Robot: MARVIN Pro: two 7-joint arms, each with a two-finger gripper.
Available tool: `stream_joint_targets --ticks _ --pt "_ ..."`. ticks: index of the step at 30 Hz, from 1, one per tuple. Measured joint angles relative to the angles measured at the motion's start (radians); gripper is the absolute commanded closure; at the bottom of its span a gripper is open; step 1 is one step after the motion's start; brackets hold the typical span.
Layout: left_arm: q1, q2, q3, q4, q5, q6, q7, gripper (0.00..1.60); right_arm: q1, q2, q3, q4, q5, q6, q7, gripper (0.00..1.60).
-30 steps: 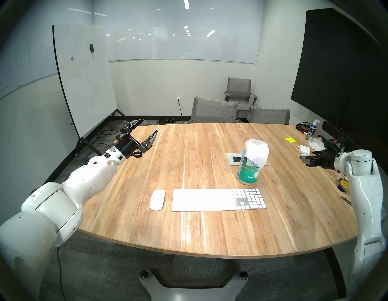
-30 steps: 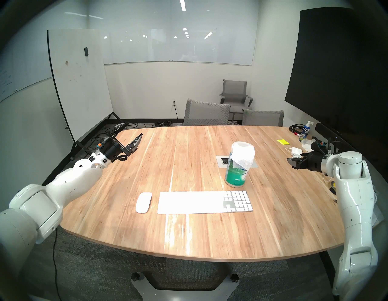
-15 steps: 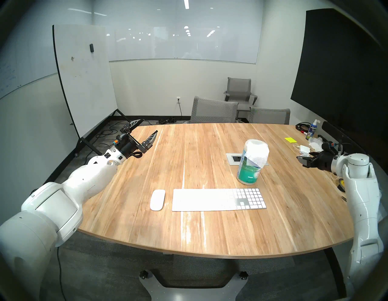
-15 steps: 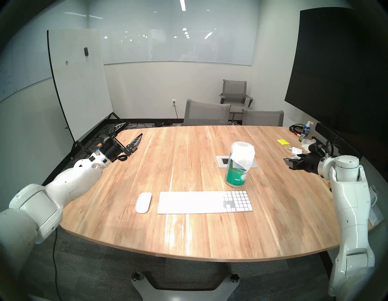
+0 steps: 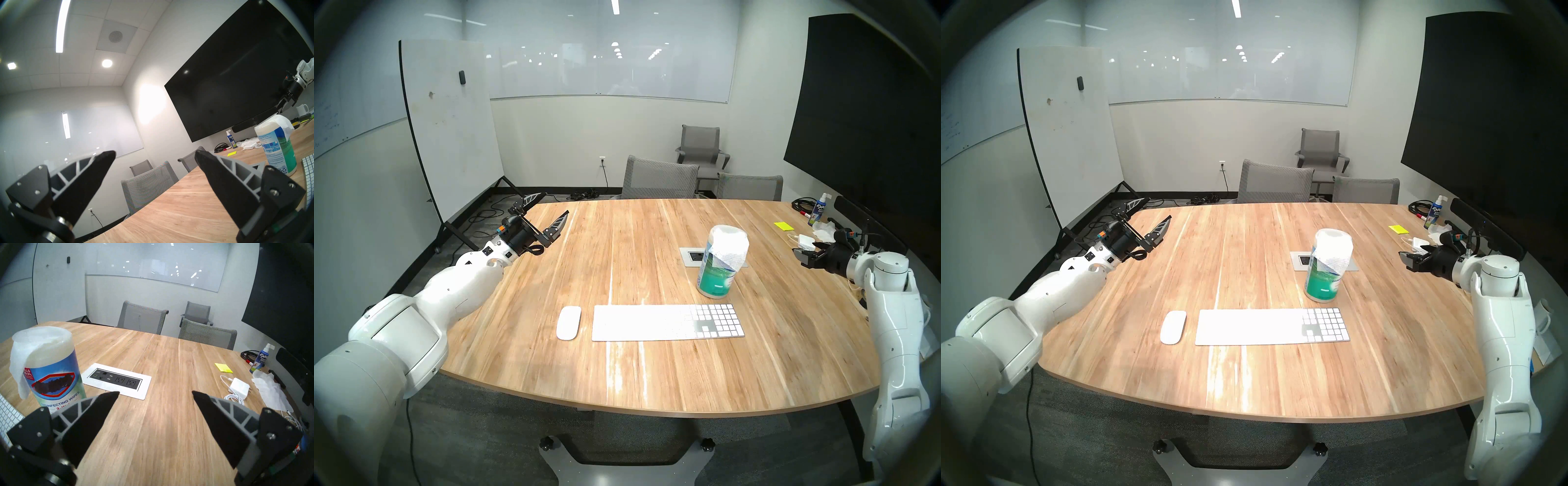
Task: Wipe the keyboards and mice with a disinfecting wipe, then set the wipe down
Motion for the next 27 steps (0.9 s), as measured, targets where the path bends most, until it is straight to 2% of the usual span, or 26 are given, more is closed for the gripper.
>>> stream_joint_targets --ticks 16,19,22,27 --pt "0.000 0.000 0.000 0.000 0.000 0.000 0.000 0.00 0.006 0.001 -0.001 0.007 0.001 -0.005 0.001 0.00" --pt "0.000 0.000 0.000 0.000 0.000 0.000 0.000 0.00 0.016 0.002 -0.002 0.042 0.011 -0.025 0.027 0.00" --pt "0.000 0.000 0.000 0.000 0.000 0.000 0.000 0.00 0.017 -0.005 0.005 0.083 0.025 -0.078 0.068 0.00" --pt "0.001 0.000 0.000 0.000 0.000 0.000 0.000 0.00 -0.020 -0.024 0.027 0.038 0.065 -0.130 0.145 0.00"
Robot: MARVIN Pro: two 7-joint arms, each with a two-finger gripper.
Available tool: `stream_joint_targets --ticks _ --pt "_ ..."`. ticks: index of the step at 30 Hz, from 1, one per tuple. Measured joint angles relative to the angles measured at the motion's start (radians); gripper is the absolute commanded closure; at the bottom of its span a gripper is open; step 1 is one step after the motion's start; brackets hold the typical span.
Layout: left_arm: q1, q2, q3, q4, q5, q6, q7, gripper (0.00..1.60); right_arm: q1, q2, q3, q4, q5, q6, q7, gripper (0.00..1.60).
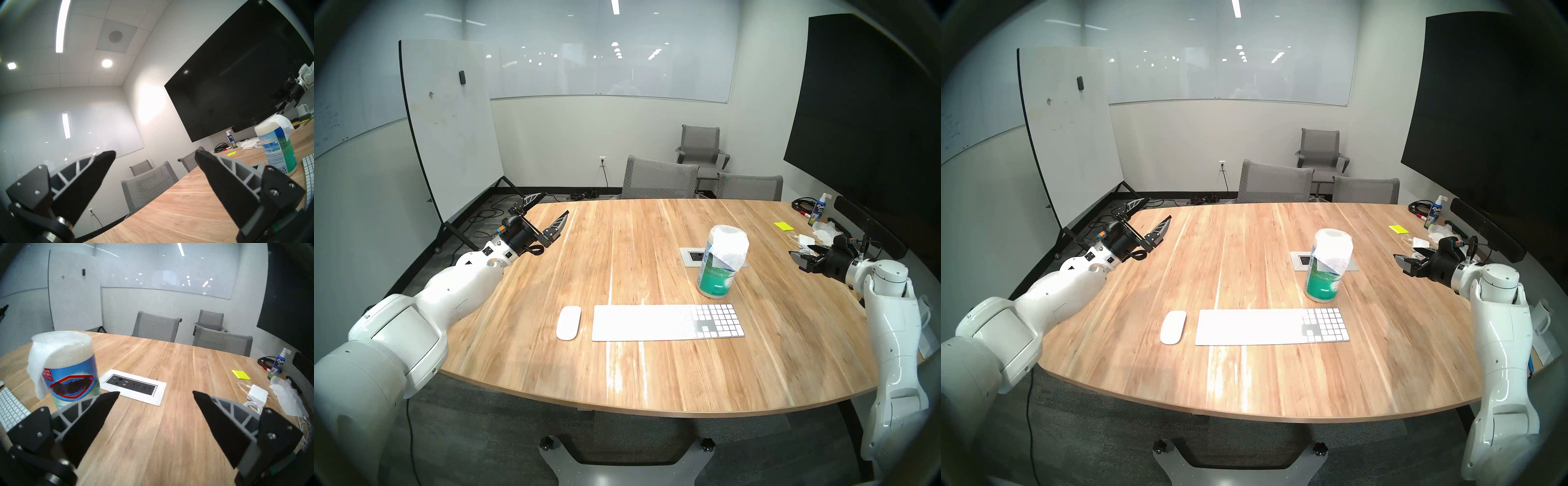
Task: Wipe the keyboards and mice with a disinfecting wipe, then set the wipe down
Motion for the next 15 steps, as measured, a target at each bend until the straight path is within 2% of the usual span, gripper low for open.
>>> stream_joint_targets --ticks 7,15 --pt "0.001 0.000 0.000 0.000 0.000 0.000 0.000 0.00 -0.041 -0.012 0.034 -0.085 0.046 -0.045 0.104 0.00" --pt "0.003 0.000 0.000 0.000 0.000 0.000 0.000 0.00 -0.087 -0.010 0.116 -0.192 0.094 -0.077 0.192 0.00"
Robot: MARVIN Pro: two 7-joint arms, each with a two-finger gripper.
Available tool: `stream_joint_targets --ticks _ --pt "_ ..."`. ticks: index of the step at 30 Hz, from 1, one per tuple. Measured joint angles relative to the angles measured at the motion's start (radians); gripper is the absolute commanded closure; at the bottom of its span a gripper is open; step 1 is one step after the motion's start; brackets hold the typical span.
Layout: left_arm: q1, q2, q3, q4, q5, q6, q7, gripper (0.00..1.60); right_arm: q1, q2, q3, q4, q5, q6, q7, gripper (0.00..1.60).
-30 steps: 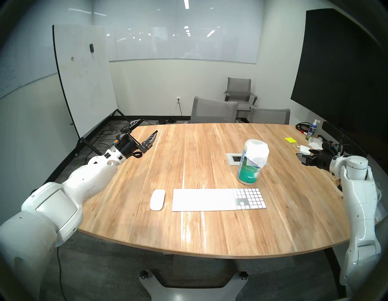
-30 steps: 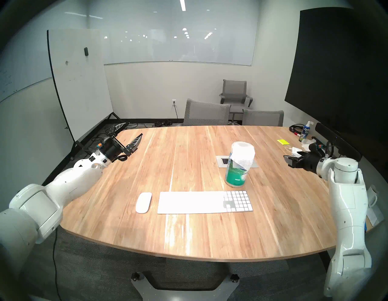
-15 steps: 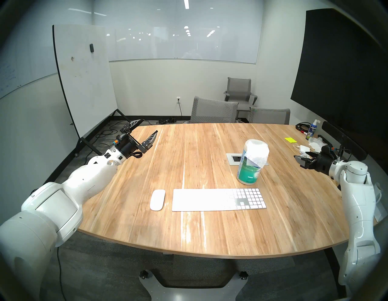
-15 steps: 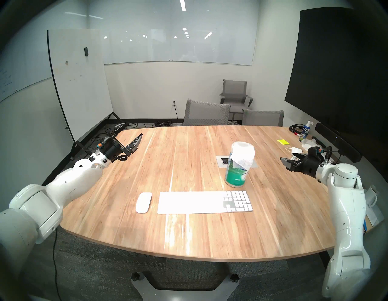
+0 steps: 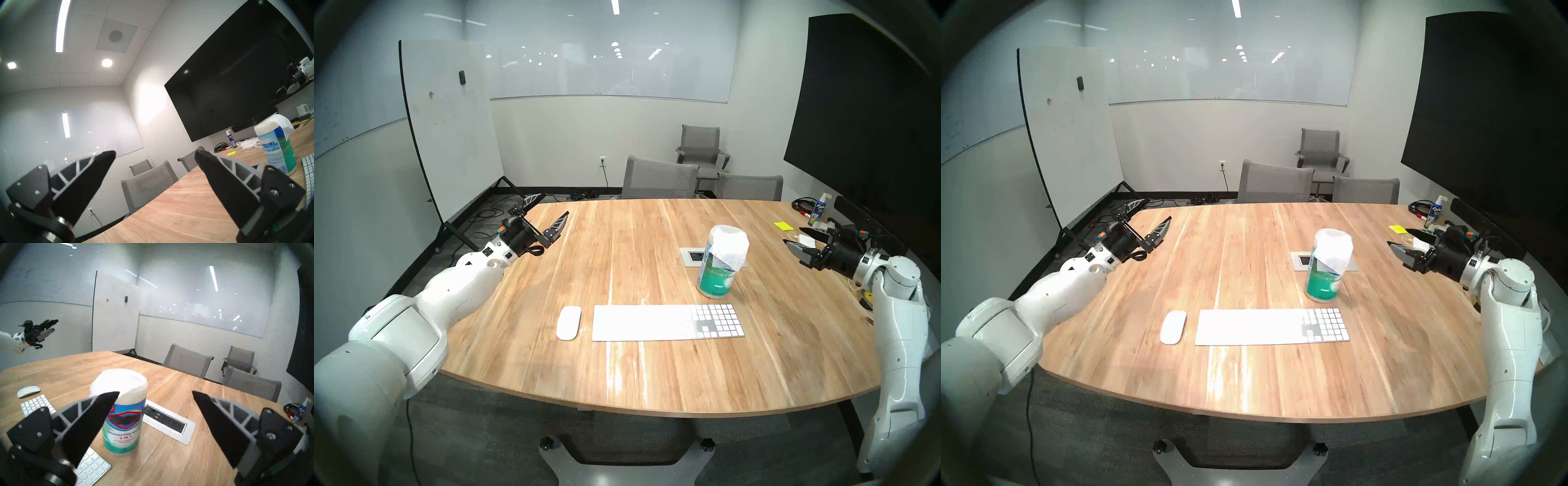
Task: Wipe the keyboards and mice with a disinfecting wipe, then set the wipe down
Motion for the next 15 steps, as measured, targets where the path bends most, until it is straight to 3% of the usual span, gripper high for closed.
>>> stream_joint_targets --ticks 6,15 --pt "0.001 0.000 0.000 0.000 0.000 0.000 0.000 0.00 -0.046 -0.009 0.054 -0.079 0.037 -0.006 0.065 0.00" --pt "0.001 0.000 0.000 0.000 0.000 0.000 0.000 0.00 -0.149 -0.086 0.044 -0.200 0.076 0.011 0.147 0.00"
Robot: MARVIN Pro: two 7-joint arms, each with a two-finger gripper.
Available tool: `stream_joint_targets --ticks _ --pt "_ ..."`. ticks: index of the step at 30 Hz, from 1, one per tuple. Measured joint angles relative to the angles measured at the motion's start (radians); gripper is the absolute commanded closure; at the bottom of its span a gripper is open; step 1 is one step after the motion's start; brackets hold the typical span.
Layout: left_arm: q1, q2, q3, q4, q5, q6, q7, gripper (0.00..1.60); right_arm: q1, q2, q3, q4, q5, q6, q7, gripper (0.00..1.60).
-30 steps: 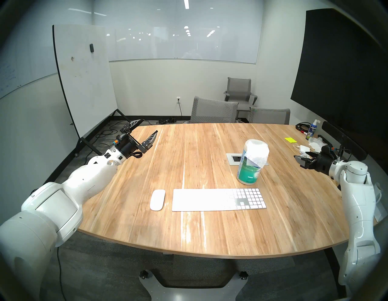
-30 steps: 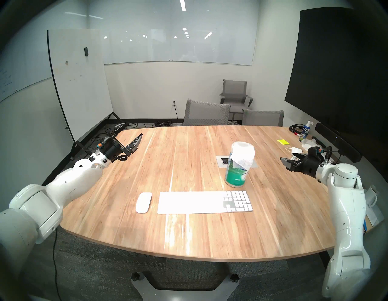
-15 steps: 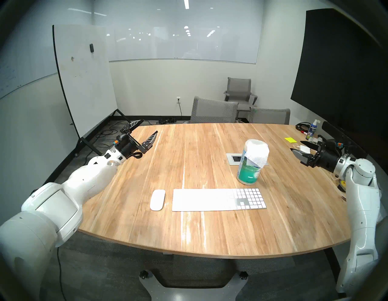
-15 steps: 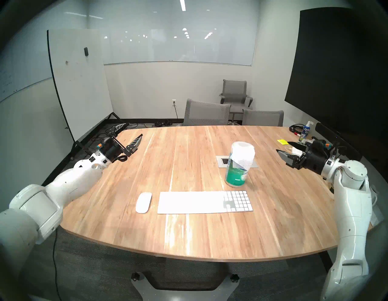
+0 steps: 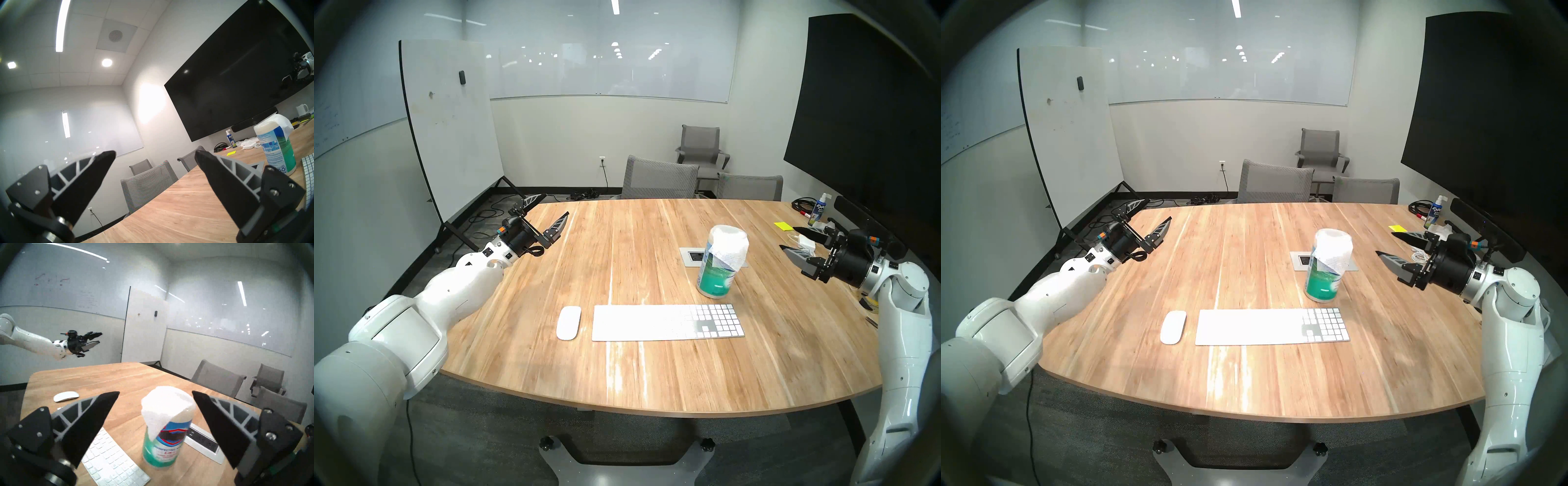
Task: Wipe the keyboards and mice with a disinfecting wipe, then set the wipe down
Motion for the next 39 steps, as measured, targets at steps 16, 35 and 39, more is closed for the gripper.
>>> stream_joint_targets --ticks 16,35,39 --pt "0.000 0.000 0.000 0.000 0.000 0.000 0.000 0.00 -0.111 -0.136 0.066 -0.215 0.007 0.107 -0.122 1.60" --pt "-0.001 0.000 0.000 0.000 0.000 0.000 0.000 0.00 -0.064 -0.189 0.032 -0.177 -0.175 0.284 -0.370 1.60" --pt "-0.001 0.000 0.000 0.000 0.000 0.000 0.000 0.00 -0.049 -0.186 0.024 -0.155 -0.185 0.270 -0.376 1.60"
